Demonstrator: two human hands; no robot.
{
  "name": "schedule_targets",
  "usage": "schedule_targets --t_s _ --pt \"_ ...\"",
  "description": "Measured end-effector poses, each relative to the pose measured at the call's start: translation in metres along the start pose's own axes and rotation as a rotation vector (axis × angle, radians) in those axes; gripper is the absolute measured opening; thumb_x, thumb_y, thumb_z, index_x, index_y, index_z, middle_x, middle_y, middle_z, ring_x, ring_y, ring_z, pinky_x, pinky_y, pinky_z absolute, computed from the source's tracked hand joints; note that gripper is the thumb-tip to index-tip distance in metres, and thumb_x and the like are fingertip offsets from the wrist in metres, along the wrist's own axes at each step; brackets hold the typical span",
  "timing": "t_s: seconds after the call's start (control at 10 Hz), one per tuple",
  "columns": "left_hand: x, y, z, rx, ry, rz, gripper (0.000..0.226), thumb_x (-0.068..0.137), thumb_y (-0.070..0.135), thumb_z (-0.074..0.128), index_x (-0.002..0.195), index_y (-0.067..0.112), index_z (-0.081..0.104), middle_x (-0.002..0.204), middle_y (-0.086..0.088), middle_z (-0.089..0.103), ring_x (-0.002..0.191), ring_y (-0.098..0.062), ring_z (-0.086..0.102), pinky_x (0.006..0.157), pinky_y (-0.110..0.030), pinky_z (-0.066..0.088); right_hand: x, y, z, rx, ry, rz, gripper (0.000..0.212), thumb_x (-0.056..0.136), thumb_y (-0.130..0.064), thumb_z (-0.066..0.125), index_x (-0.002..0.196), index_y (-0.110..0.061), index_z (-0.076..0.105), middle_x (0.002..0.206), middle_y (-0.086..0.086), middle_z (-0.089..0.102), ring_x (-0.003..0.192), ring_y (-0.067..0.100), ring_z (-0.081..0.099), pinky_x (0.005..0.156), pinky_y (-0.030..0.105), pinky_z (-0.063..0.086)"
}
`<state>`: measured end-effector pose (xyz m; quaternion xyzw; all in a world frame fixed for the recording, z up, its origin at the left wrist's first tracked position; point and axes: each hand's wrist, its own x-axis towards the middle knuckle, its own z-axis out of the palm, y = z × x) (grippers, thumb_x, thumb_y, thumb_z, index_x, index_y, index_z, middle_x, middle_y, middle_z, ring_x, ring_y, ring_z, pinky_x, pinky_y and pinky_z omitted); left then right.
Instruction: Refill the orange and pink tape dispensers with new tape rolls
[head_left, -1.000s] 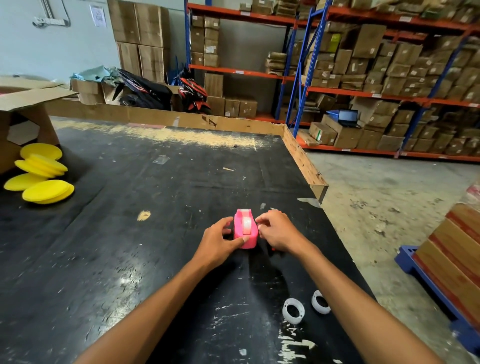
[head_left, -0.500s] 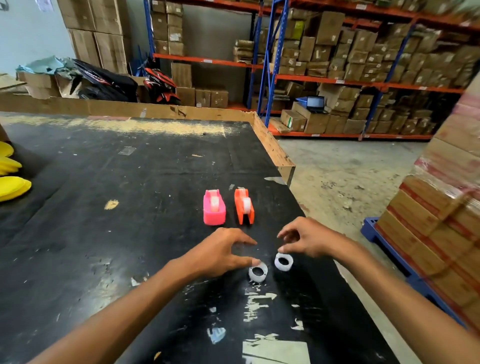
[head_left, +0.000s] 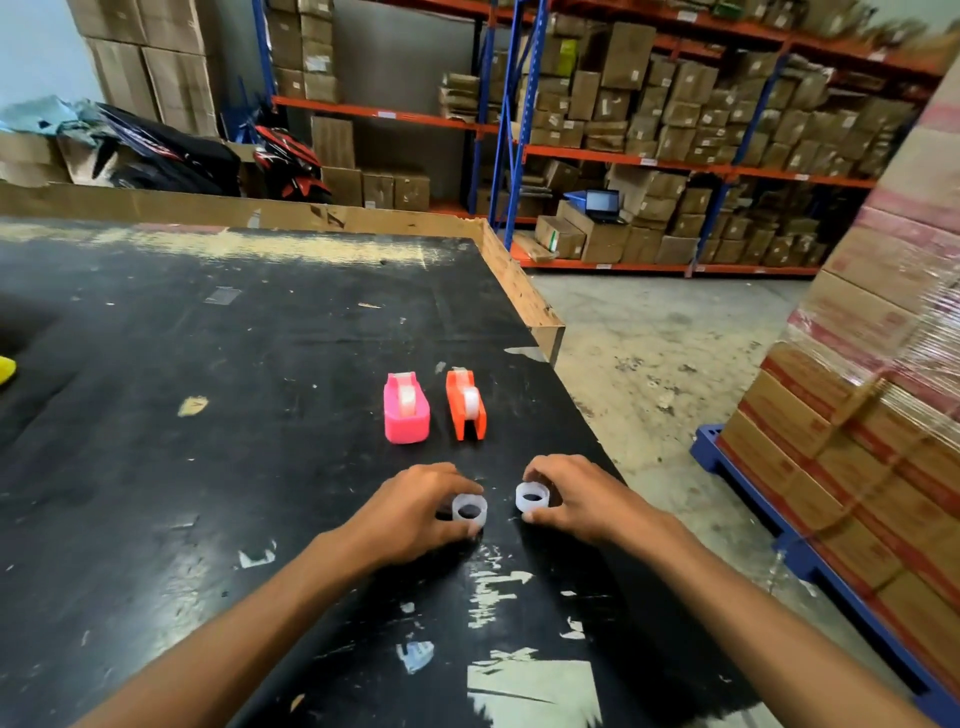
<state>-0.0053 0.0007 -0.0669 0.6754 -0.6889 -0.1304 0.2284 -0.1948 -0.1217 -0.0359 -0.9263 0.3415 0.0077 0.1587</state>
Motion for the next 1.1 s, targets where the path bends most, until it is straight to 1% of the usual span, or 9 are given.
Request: schedule_targets --t_s 0.1,0.2,0.3,0.4,0.5,0.6,0.9,1.0,1.1 --pt "-0.013 -0.023 -0.022 -0.051 0.084 -0.088 0.033 0.076 0.045 0.064 0.104 0.027 0.069 0.095 0.005 0.067 0.085 -0.011 0.063 0.077 -0.039 0.054 0.018 -0.021 -0.001 0.066 0.028 -0.056 0.053 0.079 -0.036 0.069 0.126 -0.021 0.051 0.125 0.001 0.058 0.113 0.023 0.055 0.093 0.040 0.048" --pt "-0.030 -0.051 -0.049 -0.069 0.178 -0.196 0.037 0.072 0.043 0.067 0.104 0.024 0.071 0.093 0.001 0.069 0.083 -0.016 0.066 0.076 -0.040 0.055 0.046 -0.056 0.001 0.092 0.032 -0.155 0.036 0.079 -0.034 0.069 0.108 -0.015 0.062 0.109 0.005 0.063 0.100 0.023 0.059 0.086 0.044 0.051" --pt "-0.048 -0.080 -0.078 -0.013 0.236 -0.304 0.030 0.076 0.035 0.073 0.103 0.022 0.072 0.095 0.000 0.069 0.086 -0.017 0.065 0.079 -0.039 0.054 0.076 -0.097 0.005 0.147 0.011 -0.222 0.018 0.078 -0.026 0.069 0.084 -0.010 0.063 0.085 0.007 0.065 0.081 0.023 0.061 0.070 0.036 0.049" --pt "-0.061 -0.109 -0.100 0.021 0.270 -0.392 0.033 0.072 0.041 0.069 0.099 0.024 0.072 0.095 0.000 0.069 0.086 -0.018 0.065 0.079 -0.040 0.054 0.105 -0.137 0.010 0.176 0.009 -0.267 0.012 0.077 -0.021 0.070 0.086 -0.014 0.065 0.082 0.002 0.065 0.079 0.020 0.058 0.069 0.033 0.047" --pt "-0.064 -0.131 -0.112 0.039 0.275 -0.451 0.030 0.072 0.041 0.067 0.097 0.025 0.072 0.093 0.001 0.069 0.081 -0.017 0.062 0.076 -0.039 0.054 0.131 -0.163 0.016 0.146 0.034 -0.262 0.028 0.074 -0.021 0.070 0.099 -0.009 0.066 0.097 0.005 0.069 0.088 0.019 0.060 0.076 0.033 0.047" --pt "-0.062 -0.148 -0.114 0.009 0.278 -0.468 0.027 0.071 0.039 0.067 0.093 0.024 0.072 0.088 0.002 0.068 0.073 -0.014 0.058 0.073 -0.040 0.055 0.155 -0.173 0.026 0.116 0.031 -0.227 0.028 0.070 -0.021 0.069 0.097 -0.012 0.066 0.100 0.004 0.069 0.093 0.021 0.063 0.076 0.031 0.049" --pt "-0.054 -0.171 -0.093 -0.040 0.235 -0.485 0.030 0.067 0.044 0.065 0.092 0.028 0.069 0.090 0.007 0.070 0.083 -0.015 0.067 0.076 -0.041 0.056 0.165 -0.169 0.041 0.026 -0.039 -0.209 0.026 0.072 -0.027 0.070 0.090 -0.010 0.066 0.096 0.008 0.070 0.089 0.026 0.065 0.078 0.044 0.056" --pt "-0.048 -0.176 -0.090 -0.060 0.252 -0.495 0.038 0.064 0.048 0.063 0.096 0.029 0.066 0.094 0.007 0.069 0.086 -0.016 0.066 0.078 -0.043 0.056 0.167 -0.168 0.041 0.041 -0.026 -0.217 0.024 0.071 -0.028 0.067 0.088 -0.012 0.064 0.093 0.007 0.070 0.086 0.026 0.064 0.076 0.045 0.055" --pt "-0.054 -0.172 -0.087 -0.091 0.266 -0.526 0.077 0.057 0.061 0.057 0.125 0.025 0.058 0.114 0.002 0.066 0.110 -0.019 0.063 0.094 -0.042 0.051 0.156 -0.167 0.041 0.068 -0.040 -0.226 0.024 0.071 -0.029 0.065 0.087 -0.013 0.059 0.089 0.006 0.066 0.084 0.027 0.062 0.073 0.043 0.053"
